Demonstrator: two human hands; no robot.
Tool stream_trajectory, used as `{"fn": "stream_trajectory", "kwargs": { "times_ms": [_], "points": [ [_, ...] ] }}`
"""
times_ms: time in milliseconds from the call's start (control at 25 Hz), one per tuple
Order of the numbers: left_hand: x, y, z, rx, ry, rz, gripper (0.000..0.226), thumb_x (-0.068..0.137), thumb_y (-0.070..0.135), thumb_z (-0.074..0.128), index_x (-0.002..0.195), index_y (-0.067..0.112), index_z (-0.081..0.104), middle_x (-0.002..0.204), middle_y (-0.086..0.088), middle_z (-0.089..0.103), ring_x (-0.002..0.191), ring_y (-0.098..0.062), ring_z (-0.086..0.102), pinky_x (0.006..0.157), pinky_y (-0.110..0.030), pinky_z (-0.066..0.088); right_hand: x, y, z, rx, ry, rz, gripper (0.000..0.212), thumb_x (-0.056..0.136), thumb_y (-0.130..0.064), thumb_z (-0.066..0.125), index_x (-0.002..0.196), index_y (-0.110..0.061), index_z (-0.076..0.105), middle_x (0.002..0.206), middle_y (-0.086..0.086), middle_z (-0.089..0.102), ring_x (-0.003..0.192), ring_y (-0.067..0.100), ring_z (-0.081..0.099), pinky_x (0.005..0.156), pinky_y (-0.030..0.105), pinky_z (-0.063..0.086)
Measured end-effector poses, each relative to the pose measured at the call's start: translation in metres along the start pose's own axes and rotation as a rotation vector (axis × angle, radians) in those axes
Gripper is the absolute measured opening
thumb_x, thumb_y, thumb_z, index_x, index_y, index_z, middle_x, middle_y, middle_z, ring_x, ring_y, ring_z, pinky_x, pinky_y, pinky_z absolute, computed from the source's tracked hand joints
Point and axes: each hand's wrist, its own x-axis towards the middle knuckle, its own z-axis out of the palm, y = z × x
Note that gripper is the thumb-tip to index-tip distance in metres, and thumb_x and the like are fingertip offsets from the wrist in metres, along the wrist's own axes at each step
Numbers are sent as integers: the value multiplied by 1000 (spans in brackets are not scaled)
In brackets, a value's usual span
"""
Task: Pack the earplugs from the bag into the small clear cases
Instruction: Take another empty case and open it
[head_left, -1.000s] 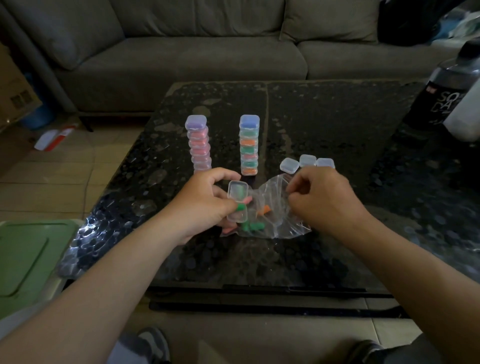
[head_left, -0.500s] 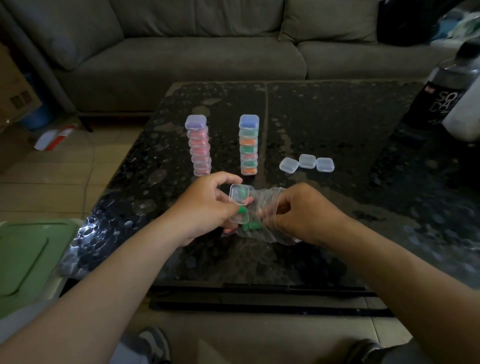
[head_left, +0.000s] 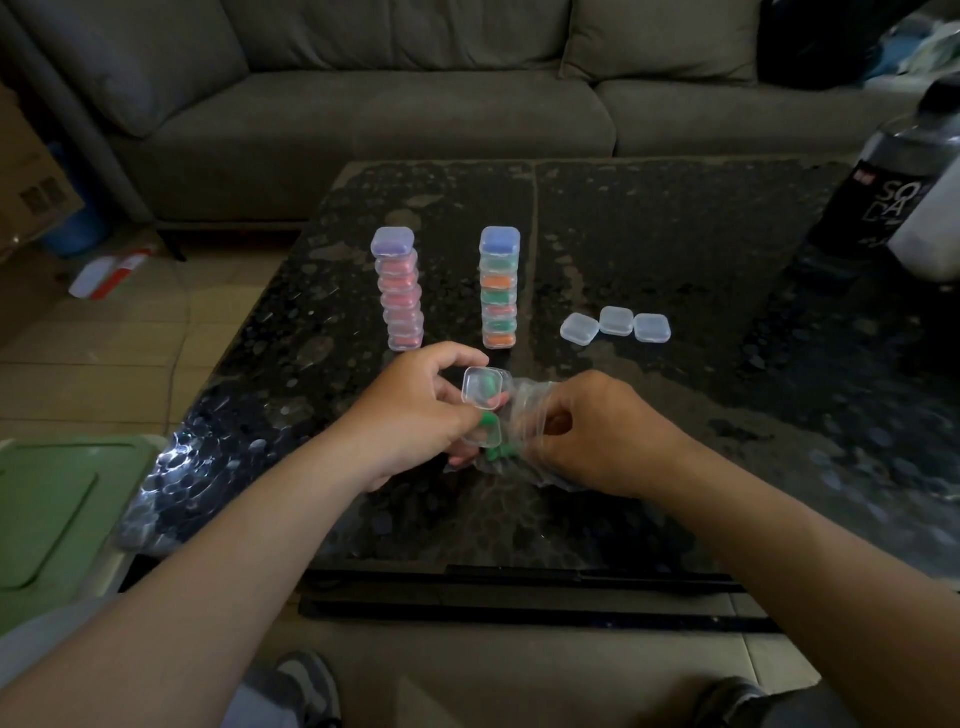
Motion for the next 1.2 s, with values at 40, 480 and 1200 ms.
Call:
{"fn": "stream_trajectory", "kwargs": {
  "times_ms": [40,480,1200],
  "points": [
    [0,1,0,-6,-1,-6,46,85,6,80,119,33,63,79,-6,78,75,-27,78,81,-50,64,0,0,-1,6,6,0,5,88,-25,73,89,-25,78,77,-12,71,69,1,65,58,14,47],
    [-2,6,-4,-90,22,2,42,83,9,83,108,35,63,81,-7,79,79,-25,79,84,-50,63,-11,5,-33,-21,139,5,19,85,-12,72,79,-30,69,78,-13,69,71,-3,65,55,9,48],
    [-3,25,-7,-465,-111,22,51,88,0,75,132,23,60,93,-17,79,88,-29,79,80,-42,63,-12,-11,-25,-15,360,-513,33,85,-2,69,105,-27,78,94,-13,65,85,2,62,73,19,55]
  ]
}}
